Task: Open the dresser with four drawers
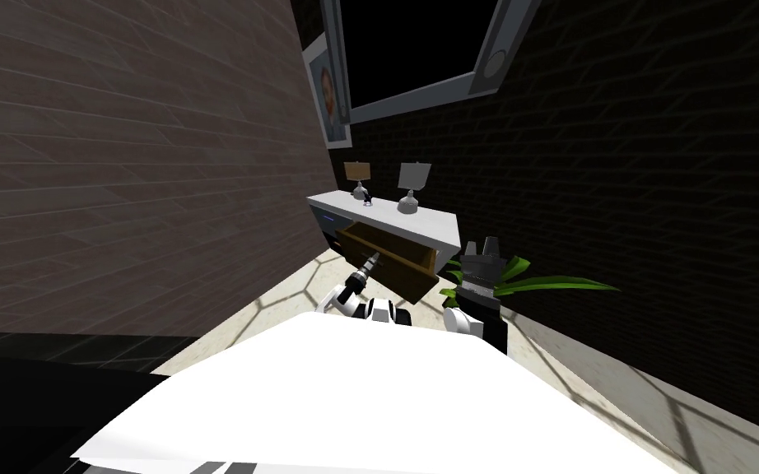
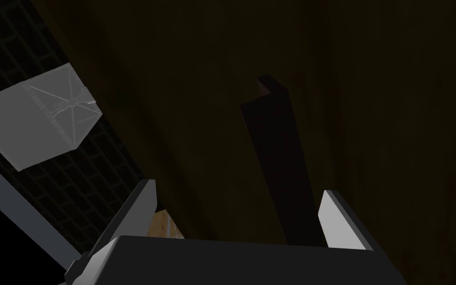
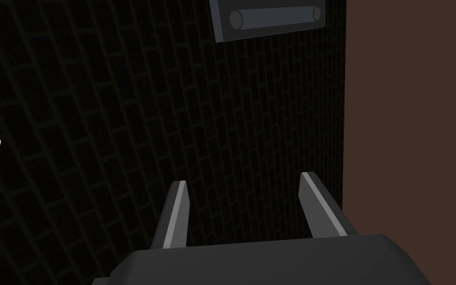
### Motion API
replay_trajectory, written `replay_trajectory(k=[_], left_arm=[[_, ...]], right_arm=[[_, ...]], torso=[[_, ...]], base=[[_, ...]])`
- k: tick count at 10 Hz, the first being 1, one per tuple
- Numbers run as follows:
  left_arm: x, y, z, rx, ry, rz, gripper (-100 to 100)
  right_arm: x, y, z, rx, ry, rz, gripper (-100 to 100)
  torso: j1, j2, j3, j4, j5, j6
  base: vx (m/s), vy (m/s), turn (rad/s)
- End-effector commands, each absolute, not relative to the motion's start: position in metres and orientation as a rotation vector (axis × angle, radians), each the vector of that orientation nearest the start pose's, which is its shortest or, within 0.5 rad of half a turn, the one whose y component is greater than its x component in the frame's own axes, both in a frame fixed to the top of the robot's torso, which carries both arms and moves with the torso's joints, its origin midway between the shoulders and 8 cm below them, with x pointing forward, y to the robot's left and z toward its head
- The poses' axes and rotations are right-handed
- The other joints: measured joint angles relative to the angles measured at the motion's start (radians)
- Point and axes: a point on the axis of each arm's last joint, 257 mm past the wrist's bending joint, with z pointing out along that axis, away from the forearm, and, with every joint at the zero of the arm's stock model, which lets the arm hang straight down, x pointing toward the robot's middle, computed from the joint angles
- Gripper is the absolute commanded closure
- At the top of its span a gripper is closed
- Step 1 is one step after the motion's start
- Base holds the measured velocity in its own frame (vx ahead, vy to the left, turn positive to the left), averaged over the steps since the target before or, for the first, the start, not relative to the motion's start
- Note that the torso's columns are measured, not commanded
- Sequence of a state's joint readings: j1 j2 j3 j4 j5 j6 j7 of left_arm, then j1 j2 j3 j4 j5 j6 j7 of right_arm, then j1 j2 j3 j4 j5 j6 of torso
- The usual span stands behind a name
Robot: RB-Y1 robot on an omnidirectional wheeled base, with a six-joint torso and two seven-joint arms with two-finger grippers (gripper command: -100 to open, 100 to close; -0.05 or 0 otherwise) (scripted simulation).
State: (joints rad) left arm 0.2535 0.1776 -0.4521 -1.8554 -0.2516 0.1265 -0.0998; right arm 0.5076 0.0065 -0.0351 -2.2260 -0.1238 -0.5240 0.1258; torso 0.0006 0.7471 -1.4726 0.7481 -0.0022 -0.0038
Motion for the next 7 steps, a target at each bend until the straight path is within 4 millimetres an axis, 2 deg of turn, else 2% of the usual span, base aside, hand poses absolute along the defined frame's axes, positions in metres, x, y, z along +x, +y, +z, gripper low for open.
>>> replay_trajectory(k=[1,2,7], left_arm=[[0.434,0.070,-0.258,-0.718,1.698,-1.101,-100],[0.434,0.071,-0.260,-0.723,1.704,-1.098,0],[0.431,0.072,-0.269,-0.735,1.720,-1.090,0]], right_arm=[[0.344,-0.310,0.003,0.720,0.584,1.212,0],[0.344,-0.310,0.003,0.720,0.585,1.212,0],[0.344,-0.310,0.003,0.720,0.584,1.212,0]], torso=[[0.001,0.002,0.000,0.003,0.000,-0.001],[0.000,0.000,0.001,-0.001,0.000,0.000],[-0.002,-0.008,-0.003,-0.009,0.001,0.004]], base=[[0.007,-0.002,-0.013],[0.000,0.000,0.000],[0.000,0.000,0.000]])
